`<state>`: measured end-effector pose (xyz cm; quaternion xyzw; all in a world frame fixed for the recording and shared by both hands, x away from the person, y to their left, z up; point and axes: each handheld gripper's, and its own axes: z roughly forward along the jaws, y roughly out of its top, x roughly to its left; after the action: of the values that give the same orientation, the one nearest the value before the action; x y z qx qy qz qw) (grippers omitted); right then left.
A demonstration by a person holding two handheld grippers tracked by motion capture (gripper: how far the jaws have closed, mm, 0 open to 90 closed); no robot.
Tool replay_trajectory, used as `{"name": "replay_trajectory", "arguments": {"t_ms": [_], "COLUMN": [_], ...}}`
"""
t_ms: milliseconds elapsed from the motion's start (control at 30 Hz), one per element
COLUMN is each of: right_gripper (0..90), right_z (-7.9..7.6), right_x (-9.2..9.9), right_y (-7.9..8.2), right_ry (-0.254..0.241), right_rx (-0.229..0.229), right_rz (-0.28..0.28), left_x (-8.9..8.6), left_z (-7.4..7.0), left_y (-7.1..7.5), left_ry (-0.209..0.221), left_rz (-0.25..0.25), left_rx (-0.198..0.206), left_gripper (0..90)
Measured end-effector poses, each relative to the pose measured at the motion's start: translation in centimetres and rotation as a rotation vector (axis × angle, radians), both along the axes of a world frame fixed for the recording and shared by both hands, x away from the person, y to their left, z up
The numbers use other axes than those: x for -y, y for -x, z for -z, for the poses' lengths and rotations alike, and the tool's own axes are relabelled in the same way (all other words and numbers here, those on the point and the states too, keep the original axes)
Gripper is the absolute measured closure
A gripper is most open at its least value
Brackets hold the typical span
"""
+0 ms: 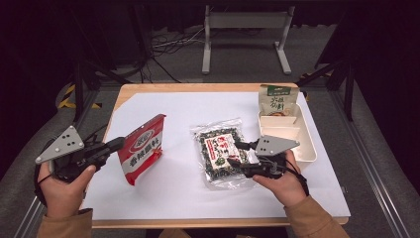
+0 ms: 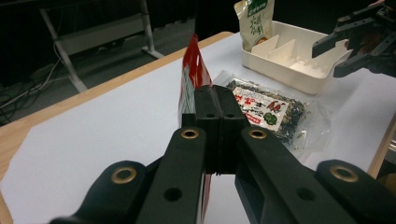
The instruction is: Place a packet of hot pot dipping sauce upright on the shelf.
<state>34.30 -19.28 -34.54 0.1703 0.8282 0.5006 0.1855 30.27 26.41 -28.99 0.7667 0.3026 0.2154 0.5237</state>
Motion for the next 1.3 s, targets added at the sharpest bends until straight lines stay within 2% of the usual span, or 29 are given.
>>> {"name": "replay_trajectory", "arguments": {"t_ms": [200, 333, 400, 467, 533, 600, 633, 733, 767, 800, 867, 900, 967, 1000, 1100, 1300], "right_gripper": [43.3, 41.9, 41.2, 40.6, 40.2, 38.8, 38.8, 38.8, 39.9, 42.2, 48.9, 48.9, 57.5, 61.0, 62.6, 64.7], "right_z": [-0.6, -0.9, -1.0, -1.0, -1.0, -1.0, -1.0, -0.9, -0.9, -1.0, -1.1, -1.1, -1.2, -1.3, -1.4, -1.3], "right_x": [-1.4, -2.8, -4.0, -4.7, -5.1, -6.1, -6.1, -7.2, -7.4, -7.9, -8.1, -8.1, -8.0, -7.8, -7.8, -8.1], "right_y": [-0.5, -0.7, -1.0, -1.1, -1.3, -1.6, -1.6, -2.0, -2.1, -2.4, -2.8, -2.8, -3.2, -3.5, -3.5, -3.4], "right_ry": [0.01, 0.02, 0.019, 0.024, 0.024, 0.0, 0.0, -0.038, -0.049, -0.085, -0.084, -0.084, -0.084, -0.119, -0.129, -0.105], "right_rx": [-0.002, -0.009, -0.028, -0.04, -0.044, -0.078, -0.078, -0.111, -0.111, -0.106, -0.108, -0.108, -0.112, -0.131, -0.134, -0.134], "right_rz": [-0.037, -0.071, -0.102, -0.117, -0.127, -0.163, -0.163, -0.226, -0.241, -0.279, -0.276, -0.276, -0.282, -0.296, -0.306, -0.33], "left_x": [0.5, 1.1, 1.5, 2.1, 2.4, 3.0, 3.3, 4.2, 4.5, 4.8, 4.8, 4.8, 4.6, 4.5, 4.4, 4.3], "left_z": [-0.4, -0.8, -0.8, -1.1, -1.2, -1.4, -1.5, -1.6, -1.6, -1.6, -1.5, -1.5, -1.5, -1.5, -1.5, -1.6], "left_y": [0.3, 0.6, 0.7, 0.9, 1.0, 1.3, 1.4, 1.6, 1.5, 1.5, 1.4, 1.4, 1.5, 1.5, 1.6, 1.7], "left_ry": [0.021, 0.043, 0.057, 0.072, 0.072, 0.068, 0.065, 0.064, 0.058, 0.062, 0.07, 0.07, 0.086, 0.096, 0.103, 0.117], "left_rz": [0.036, 0.094, 0.12, 0.17, 0.184, 0.201, 0.215, 0.251, 0.258, 0.27, 0.27, 0.27, 0.272, 0.272, 0.268, 0.263], "left_rx": [0.019, 0.023, 0.021, 0.027, 0.031, 0.043, 0.047, 0.045, 0.048, 0.043, 0.045, 0.045, 0.054, 0.059, 0.064, 0.075], "left_gripper": [90.0, 90.0, 90.0, 90.0, 90.0, 90.0, 90.0, 90.0, 90.0, 90.0, 90.0, 90.0, 90.0, 90.0, 90.0, 90.0]}}
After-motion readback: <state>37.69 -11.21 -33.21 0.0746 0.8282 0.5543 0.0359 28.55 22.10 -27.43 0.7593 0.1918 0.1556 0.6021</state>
